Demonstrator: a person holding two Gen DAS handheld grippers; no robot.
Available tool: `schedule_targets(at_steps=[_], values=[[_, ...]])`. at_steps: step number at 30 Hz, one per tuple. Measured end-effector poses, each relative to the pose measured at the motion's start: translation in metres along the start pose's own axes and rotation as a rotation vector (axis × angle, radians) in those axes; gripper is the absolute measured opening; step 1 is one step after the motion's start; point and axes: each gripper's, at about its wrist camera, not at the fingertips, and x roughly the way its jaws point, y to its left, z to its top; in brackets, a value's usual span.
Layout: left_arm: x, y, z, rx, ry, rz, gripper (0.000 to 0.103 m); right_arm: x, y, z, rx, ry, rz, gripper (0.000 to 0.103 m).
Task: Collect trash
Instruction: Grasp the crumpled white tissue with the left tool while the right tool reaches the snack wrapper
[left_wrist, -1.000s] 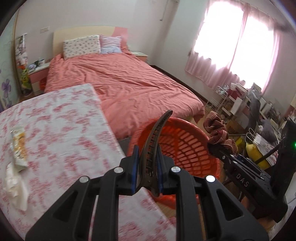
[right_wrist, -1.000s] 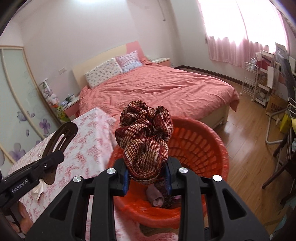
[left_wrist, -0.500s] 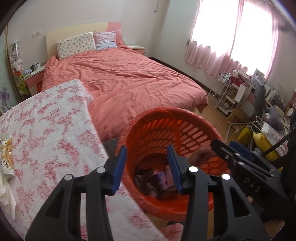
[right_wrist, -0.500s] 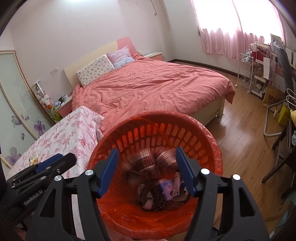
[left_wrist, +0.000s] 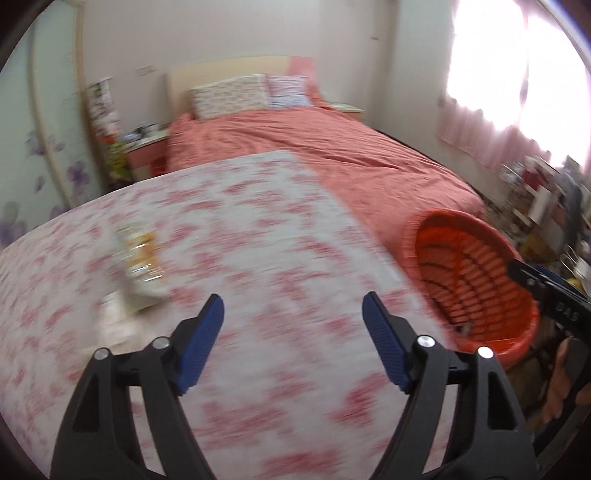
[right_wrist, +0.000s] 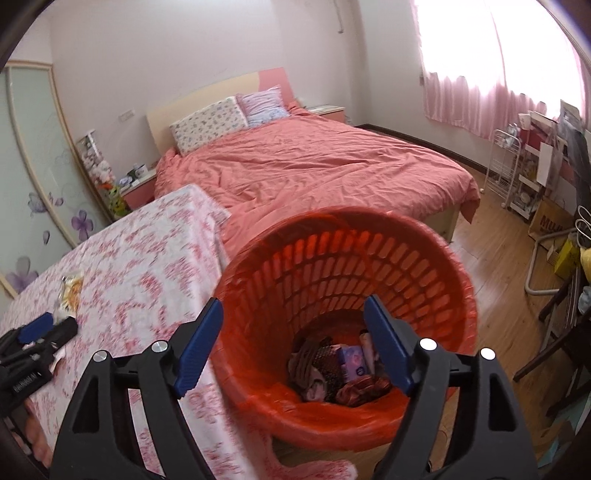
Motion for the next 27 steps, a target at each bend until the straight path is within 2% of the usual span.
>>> schedule_targets(at_steps=[3, 6, 8, 12, 17, 18, 20, 22, 25, 27], values=[[-0.006, 0.045, -0.01, -0.051, -0.004, 0.092, 0.085, 0.0, 0.015, -0.007, -0.023, 0.016, 0.019, 0.079], [-0.005, 0.086, -0.019, -0.11, 0.009, 0.166, 0.087, 0.0, 0.029, -0.013, -0.048, 0.033, 0.038, 0.079], [-0.005, 0.113, -0.028, -0.155, 0.02, 0.189, 0.09, 0.001, 0.037, -0.017, -0.065, 0.043, 0.048, 0.079], [0.0, 0.127, -0.037, -0.16, 0.042, 0.184, 0.096, 0.004, 0.054, -0.021, -0.095, 0.063, 0.058, 0.079], [0.022, 0.123, -0.037, -0.118, 0.074, 0.219, 0.096, 0.005, 0.067, -0.024, -0.11, 0.079, 0.075, 0.079], [0.026, 0.124, -0.037, -0.122, 0.08, 0.218, 0.093, 0.006, 0.07, -0.025, -0.115, 0.081, 0.076, 0.079], [0.036, 0.128, -0.037, -0.139, 0.104, 0.215, 0.081, 0.006, 0.075, -0.028, -0.125, 0.086, 0.08, 0.079], [0.042, 0.134, -0.037, -0.168, 0.133, 0.209, 0.059, 0.007, 0.082, -0.029, -0.135, 0.092, 0.085, 0.079], [0.038, 0.149, -0.038, -0.203, 0.135, 0.237, 0.047, 0.008, 0.092, -0.033, -0.153, 0.1, 0.098, 0.079], [0.034, 0.162, -0.041, -0.208, 0.134, 0.283, 0.047, 0.009, 0.101, -0.035, -0.171, 0.104, 0.106, 0.079]])
